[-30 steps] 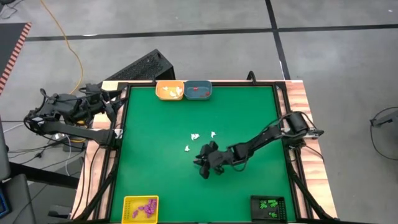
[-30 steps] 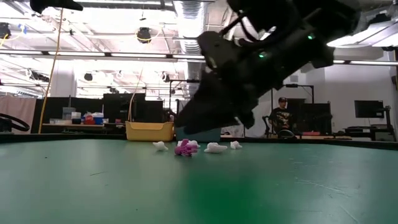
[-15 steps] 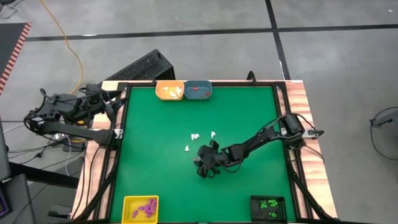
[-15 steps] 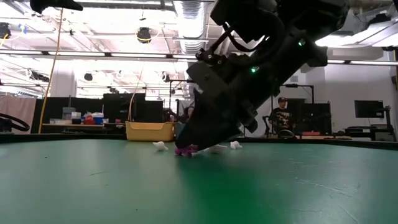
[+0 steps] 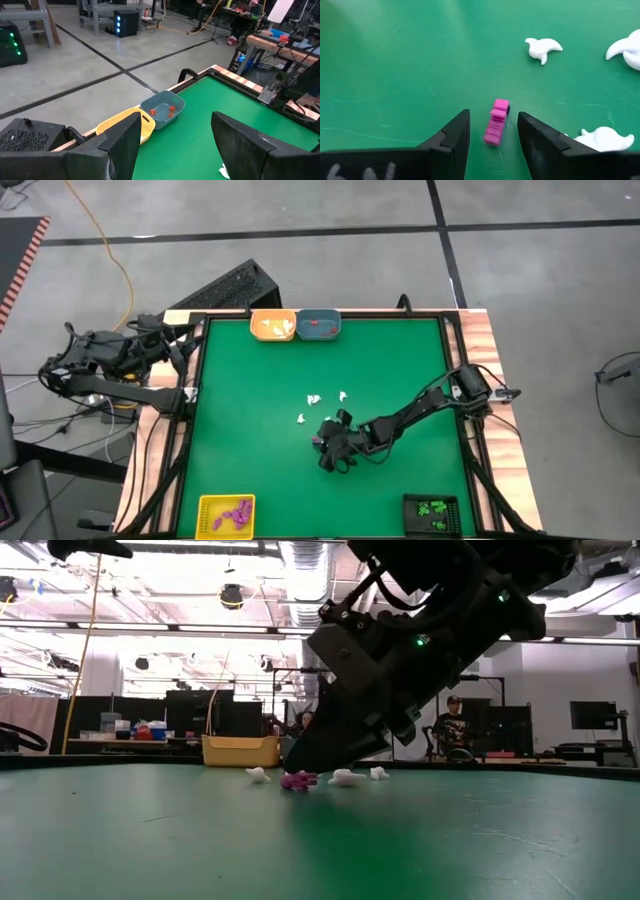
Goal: Sort Halloween decoration
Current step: Put the pink skeleton into the yellow bin
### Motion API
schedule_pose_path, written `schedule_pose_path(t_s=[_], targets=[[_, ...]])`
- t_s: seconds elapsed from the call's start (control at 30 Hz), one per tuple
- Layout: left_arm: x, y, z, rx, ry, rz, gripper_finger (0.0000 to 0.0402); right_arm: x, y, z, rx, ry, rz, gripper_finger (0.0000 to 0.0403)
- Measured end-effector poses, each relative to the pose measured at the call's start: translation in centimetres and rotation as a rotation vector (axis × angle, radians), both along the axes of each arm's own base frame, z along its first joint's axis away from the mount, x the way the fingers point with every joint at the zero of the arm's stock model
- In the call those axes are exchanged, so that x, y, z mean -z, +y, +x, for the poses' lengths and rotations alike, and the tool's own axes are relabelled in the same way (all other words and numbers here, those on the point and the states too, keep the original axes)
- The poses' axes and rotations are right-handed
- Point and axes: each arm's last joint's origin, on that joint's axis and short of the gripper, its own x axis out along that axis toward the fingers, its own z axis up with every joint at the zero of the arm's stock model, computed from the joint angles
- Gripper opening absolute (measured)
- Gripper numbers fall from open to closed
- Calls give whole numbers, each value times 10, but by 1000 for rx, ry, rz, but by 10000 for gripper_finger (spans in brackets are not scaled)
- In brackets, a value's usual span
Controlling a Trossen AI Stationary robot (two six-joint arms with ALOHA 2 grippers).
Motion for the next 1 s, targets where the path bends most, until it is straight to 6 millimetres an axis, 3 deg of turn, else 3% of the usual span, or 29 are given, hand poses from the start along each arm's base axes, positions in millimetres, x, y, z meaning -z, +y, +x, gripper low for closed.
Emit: schedule_pose_path(t_s=[0.3,0.67,0.8,1.0], targets=[[0,0,0,0,-1,-1,231,1,-4,1,15,11,1,191],[0,0,0,1,-3,-2,231,20,6,9,45,-15,-17,179],[0,0,0,0,-2,-2,231,19,5,8,55,4,-27,156],[0,0,0,2,-3,-4,231,20,4,7,79,12,-17,89]])
